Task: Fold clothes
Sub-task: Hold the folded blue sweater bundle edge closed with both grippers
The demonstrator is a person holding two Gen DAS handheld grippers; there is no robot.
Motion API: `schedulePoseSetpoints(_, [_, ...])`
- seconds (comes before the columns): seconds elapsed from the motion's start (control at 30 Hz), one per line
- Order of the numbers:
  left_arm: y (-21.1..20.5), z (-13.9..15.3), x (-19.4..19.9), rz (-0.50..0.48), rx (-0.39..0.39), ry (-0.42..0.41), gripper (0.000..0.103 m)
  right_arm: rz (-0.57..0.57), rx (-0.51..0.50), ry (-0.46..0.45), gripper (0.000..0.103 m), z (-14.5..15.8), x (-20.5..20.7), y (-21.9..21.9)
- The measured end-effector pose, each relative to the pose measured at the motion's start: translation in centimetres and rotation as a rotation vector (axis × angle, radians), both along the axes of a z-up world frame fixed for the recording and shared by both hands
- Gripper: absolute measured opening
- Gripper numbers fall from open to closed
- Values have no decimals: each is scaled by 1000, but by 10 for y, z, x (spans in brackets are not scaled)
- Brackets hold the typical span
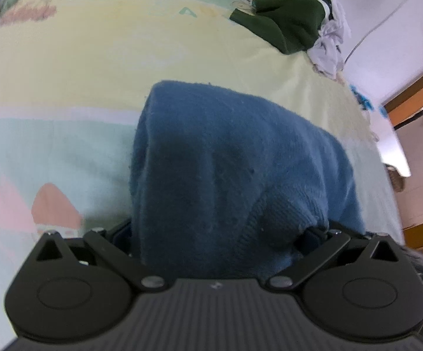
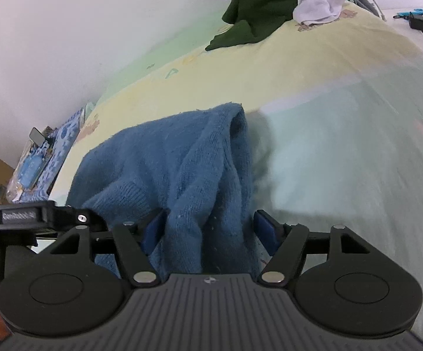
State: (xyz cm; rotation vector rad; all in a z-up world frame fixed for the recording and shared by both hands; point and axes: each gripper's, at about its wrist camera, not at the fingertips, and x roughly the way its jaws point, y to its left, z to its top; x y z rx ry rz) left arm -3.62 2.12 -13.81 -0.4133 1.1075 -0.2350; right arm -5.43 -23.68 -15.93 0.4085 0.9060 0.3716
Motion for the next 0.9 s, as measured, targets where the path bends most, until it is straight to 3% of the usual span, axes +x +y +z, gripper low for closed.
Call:
schedulePoseSetpoints(0.27, [33,-5,10,8,-210,58,102,44,19,36,70,1,7,-4])
schedulePoseSetpoints(0.53, [43,-10,13,-17,-297,56,102,120,45,91,70,2,21,-11])
schedulePoseSetpoints(0.9, [63,-20,22,-301,-384,-1,102,198,26,82,70,4,28,-10])
